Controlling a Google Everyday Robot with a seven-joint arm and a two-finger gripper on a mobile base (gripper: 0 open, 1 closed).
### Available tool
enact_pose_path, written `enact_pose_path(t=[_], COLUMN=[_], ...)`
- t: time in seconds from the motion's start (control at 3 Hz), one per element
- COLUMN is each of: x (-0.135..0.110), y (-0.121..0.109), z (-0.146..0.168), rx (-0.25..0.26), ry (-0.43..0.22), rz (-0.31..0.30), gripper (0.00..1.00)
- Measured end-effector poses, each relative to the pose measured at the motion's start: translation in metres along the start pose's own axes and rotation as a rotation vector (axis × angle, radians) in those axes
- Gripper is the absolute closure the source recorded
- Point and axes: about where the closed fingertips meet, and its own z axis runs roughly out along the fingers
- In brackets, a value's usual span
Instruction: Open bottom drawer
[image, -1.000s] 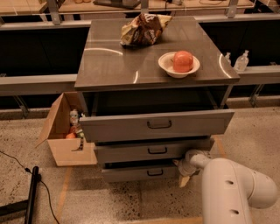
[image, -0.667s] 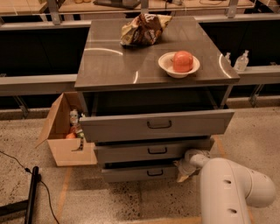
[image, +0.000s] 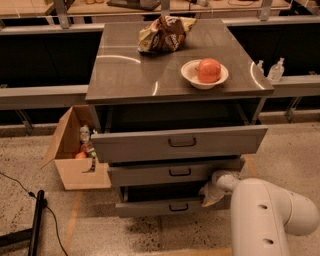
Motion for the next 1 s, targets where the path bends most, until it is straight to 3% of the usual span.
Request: enact_pose_path(t=[0.33, 1.0], x=[0.0, -0.02], y=[0.0, -0.001], z=[-0.002, -0.055], rx=[0.0, 0.0], ry=[0.0, -0.001], rz=[0.0, 0.001], gripper=[0.93, 0.45])
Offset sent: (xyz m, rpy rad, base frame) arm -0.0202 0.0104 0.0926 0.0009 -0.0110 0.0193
